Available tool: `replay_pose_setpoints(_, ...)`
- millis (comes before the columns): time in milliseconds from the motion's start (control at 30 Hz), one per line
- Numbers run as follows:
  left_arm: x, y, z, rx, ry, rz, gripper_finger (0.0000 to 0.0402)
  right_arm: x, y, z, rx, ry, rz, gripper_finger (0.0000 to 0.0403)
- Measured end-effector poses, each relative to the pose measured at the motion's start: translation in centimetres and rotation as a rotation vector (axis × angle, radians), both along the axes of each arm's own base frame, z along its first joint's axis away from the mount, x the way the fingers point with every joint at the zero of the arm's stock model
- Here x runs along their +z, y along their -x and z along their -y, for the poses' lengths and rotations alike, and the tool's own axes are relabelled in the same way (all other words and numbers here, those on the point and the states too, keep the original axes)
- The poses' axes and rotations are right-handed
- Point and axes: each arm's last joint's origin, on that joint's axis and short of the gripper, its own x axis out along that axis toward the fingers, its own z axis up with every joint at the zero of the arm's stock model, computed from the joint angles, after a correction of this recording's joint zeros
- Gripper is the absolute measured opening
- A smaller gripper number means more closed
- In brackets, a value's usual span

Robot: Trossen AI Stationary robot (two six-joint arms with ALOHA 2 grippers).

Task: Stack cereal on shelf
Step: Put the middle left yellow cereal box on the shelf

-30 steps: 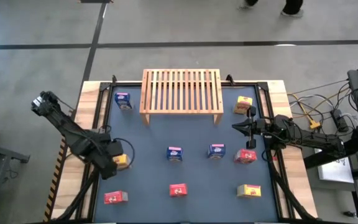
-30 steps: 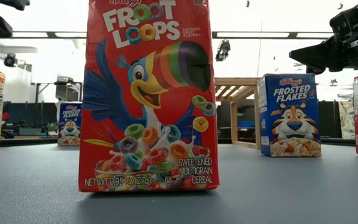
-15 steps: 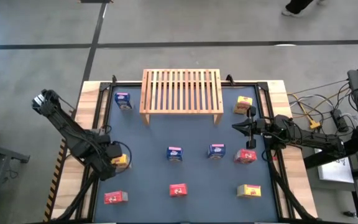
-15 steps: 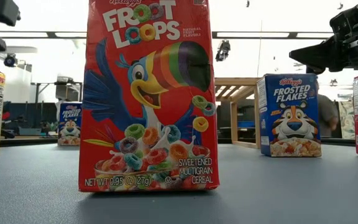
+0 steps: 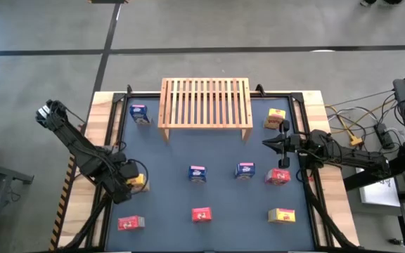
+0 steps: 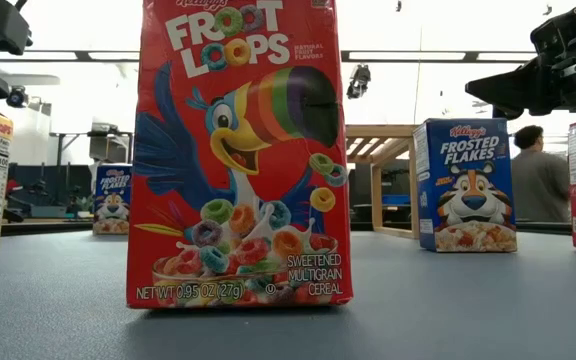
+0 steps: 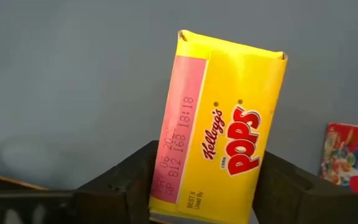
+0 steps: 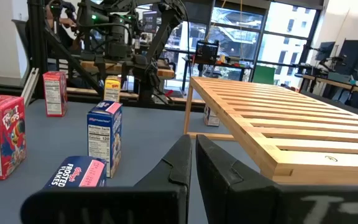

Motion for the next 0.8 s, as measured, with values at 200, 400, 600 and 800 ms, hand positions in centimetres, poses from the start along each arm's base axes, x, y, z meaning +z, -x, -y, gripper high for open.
replay_pose_setpoints(200, 0.2, -0.2, 0.2, 0.0, 0.017, 0.017, 0.0157, 0.0, 0.0, 0.0, 0.0, 0.0, 0.0, 0.0013)
replay_pose_setpoints(400, 1.1, -0.5, 0.3, 0.006, 0.018, 0.056, 0.0157, 0.0, 0.0, 0.0, 0.0, 0.0, 0.0, 0.0013)
replay_pose_setpoints(600, 2.5, -0.7, 0.2, 0.027, -0.037, 0.139, 0.0158, 0.0, 0.0, 0.0, 0.0, 0.0, 0.0, 0.0013)
replay_pose_setpoints(800, 5.3, -1.3, 0.0, 0.018, -0.15, 0.298, 0.0158, 0.0, 0.0, 0.0, 0.0, 0.0, 0.0, 0.0013)
